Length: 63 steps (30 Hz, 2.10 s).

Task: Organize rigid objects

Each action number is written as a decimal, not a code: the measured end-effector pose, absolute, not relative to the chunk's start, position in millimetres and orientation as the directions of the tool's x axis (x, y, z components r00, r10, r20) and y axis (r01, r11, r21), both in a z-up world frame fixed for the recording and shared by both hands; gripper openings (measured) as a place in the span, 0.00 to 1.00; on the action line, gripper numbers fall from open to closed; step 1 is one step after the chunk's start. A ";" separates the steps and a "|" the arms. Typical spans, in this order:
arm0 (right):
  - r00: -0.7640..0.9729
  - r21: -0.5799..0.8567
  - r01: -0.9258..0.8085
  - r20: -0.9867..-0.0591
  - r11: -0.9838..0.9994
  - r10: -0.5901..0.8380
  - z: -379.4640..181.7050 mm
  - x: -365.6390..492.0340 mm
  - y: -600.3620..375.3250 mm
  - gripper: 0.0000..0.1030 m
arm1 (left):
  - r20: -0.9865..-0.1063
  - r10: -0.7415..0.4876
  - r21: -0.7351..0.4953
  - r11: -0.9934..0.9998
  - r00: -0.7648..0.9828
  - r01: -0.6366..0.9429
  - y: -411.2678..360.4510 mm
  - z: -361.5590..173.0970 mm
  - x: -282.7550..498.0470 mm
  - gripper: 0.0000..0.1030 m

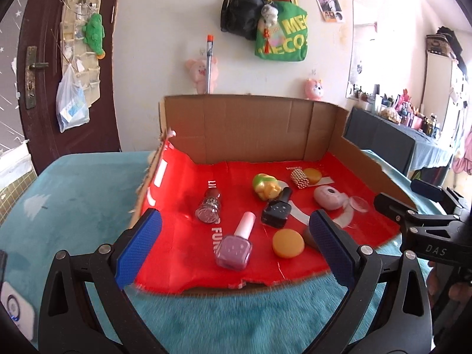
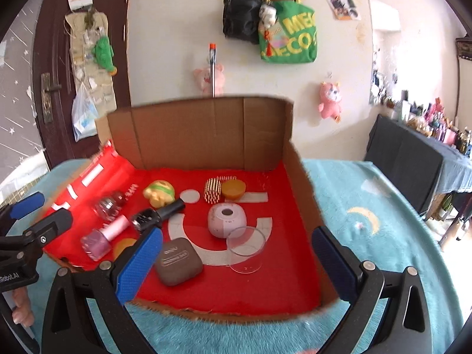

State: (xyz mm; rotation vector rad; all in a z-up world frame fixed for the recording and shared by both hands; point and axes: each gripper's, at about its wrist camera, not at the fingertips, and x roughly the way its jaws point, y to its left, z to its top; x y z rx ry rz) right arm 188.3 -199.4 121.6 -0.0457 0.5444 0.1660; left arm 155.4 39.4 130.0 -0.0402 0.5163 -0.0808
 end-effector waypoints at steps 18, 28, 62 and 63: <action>0.786 0.008 -0.173 -0.602 0.985 0.143 104.5 99.0 -197.7 1.00 | -0.609 -0.077 -0.035 0.997 0.790 0.070 22.2 104.1 81.5 0.99; 0.672 0.042 -0.142 -0.730 0.989 0.127 58.1 105.8 -204.7 1.00 | -0.717 -0.043 -0.013 0.999 0.696 0.048 11.7 56.0 94.8 0.99; 0.632 0.002 -0.094 -0.772 0.996 0.062 43.1 119.4 -211.7 1.00 | -0.778 0.011 -0.006 1.000 0.629 -0.025 19.1 42.8 115.4 1.00; 0.632 0.002 -0.094 -0.773 0.996 0.062 43.2 119.3 -211.7 1.00 | -0.777 0.012 -0.005 1.000 0.629 -0.025 19.1 42.8 115.5 1.00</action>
